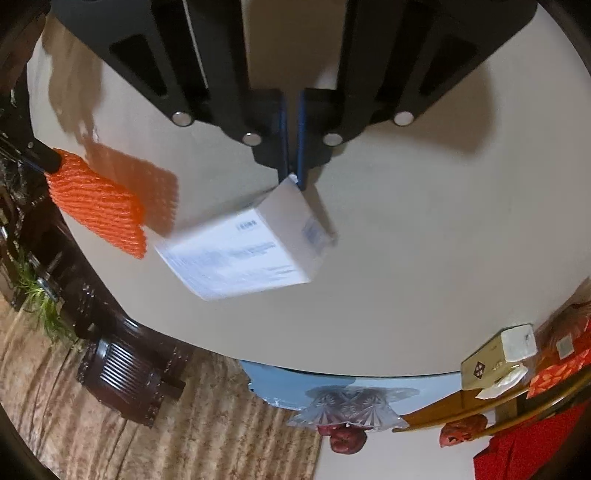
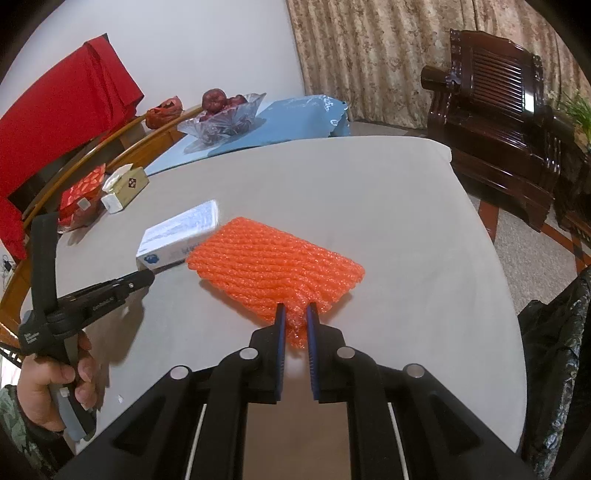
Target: Collect trash
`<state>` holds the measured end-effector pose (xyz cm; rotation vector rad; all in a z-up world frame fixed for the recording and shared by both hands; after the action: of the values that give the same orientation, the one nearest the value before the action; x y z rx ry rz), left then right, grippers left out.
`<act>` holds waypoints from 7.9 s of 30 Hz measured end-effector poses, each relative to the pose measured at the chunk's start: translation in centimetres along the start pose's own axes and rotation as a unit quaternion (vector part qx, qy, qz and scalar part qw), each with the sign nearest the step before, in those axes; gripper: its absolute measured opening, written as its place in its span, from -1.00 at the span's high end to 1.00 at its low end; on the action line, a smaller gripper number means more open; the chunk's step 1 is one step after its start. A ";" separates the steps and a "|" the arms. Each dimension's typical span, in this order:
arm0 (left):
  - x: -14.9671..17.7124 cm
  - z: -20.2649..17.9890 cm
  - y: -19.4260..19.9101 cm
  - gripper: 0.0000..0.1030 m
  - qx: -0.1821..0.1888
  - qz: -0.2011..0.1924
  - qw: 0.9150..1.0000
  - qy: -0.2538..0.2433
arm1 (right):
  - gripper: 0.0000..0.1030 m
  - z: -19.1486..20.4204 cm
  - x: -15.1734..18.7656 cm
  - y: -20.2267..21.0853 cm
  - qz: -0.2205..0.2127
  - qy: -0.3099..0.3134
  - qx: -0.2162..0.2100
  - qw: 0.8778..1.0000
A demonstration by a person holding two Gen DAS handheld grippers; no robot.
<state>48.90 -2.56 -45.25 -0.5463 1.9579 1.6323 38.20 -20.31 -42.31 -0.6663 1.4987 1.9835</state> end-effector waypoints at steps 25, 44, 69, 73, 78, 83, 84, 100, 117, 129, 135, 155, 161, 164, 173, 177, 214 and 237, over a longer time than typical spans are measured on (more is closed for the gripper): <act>3.0 1.9 8.2 1.00 -0.023 -0.022 0.998 0.048 | 0.79 2.6 -1.9 7.3 -0.048 0.009 -0.013 0.999; 2.7 -0.6 17.2 1.00 -0.004 -0.071 0.997 0.041 | 0.80 4.9 -2.8 17.4 -0.111 0.020 -0.009 0.994; 5.0 -13.3 21.0 1.00 0.054 -0.071 0.995 -0.032 | 0.80 -3.5 -0.5 24.8 -0.145 -0.013 0.047 0.988; 5.3 -16.7 20.6 1.00 0.070 -0.067 0.994 -0.048 | 0.80 -6.3 0.3 25.6 -0.143 -0.022 0.064 0.987; 5.8 -20.5 20.1 1.00 0.087 -0.060 0.992 -0.067 | 0.80 -9.6 1.5 26.8 -0.141 -0.031 0.084 0.986; 6.6 -24.3 19.6 1.00 0.101 -0.054 0.990 -0.087 | 0.80 -13.2 3.1 28.0 -0.134 -0.037 0.109 0.984; 6.8 -25.2 19.4 1.00 0.104 -0.051 0.989 -0.092 | 0.80 -13.9 3.4 28.1 -0.132 -0.038 0.114 0.984; 11.3 -35.3 15.9 1.00 0.138 -0.004 0.980 -0.144 | 0.80 -23.2 7.3 29.9 -0.091 -0.056 0.172 0.979; 14.7 -42.3 10.2 1.00 0.092 0.070 0.978 -0.175 | 0.80 -29.6 10.0 27.6 -0.004 -0.048 0.190 0.981; 16.3 -44.3 7.4 1.00 0.065 0.102 0.974 -0.192 | 0.79 -32.4 11.8 25.4 0.047 -0.046 0.194 0.979; 16.6 -44.6 6.9 0.43 0.057 0.105 0.971 -0.205 | 0.41 -33.3 12.6 24.5 0.068 -0.069 0.192 0.977; 14.6 -41.0 11.9 -0.45 0.072 0.056 0.979 -0.184 | 0.14 -28.8 12.1 27.0 0.051 -0.072 0.199 0.976; 13.7 -39.4 14.0 -0.59 0.071 0.039 0.980 -0.180 | -0.02 -27.1 11.7 28.5 0.034 -0.098 0.209 0.972; 13.3 -37.8 15.8 -0.69 0.066 0.023 0.981 -0.182 | -0.21 -25.8 12.0 29.8 0.022 -0.112 0.214 0.970; 10.8 -31.4 23.5 -0.88 0.082 -0.023 0.987 -0.134 | -0.85 -18.3 10.4 35.0 -0.067 -0.120 0.237 0.962; 9.6 -29.0 27.6 -0.90 0.055 -0.080 0.985 -0.142 | -0.88 -14.4 9.1 36.6 -0.094 -0.102 0.238 0.961; 4.0 -2.9 56.5 -0.90 -0.186 -0.284 0.940 0.043 | -0.88 10.7 0.3 48.3 -0.283 -0.002 0.164 0.945; 5.3 -3.1 57.5 -0.90 -0.197 -0.291 0.935 0.048 | -0.88 11.9 1.3 47.7 -0.281 0.012 0.164 0.946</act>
<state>9.16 5.41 -4.05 -1.2471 1.3276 1.6082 3.63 -19.06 -7.39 -0.8568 1.4066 1.2696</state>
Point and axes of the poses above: each gripper's, at about its wrist camera, not at the fingertips, and y roughly against the way its jaws point, z to its left, x to its underside, the point moved 9 cm from there along -y, roughly the way its jaws point, and after that the axes turned 4 degrees about -x, right-handed, at the moved point
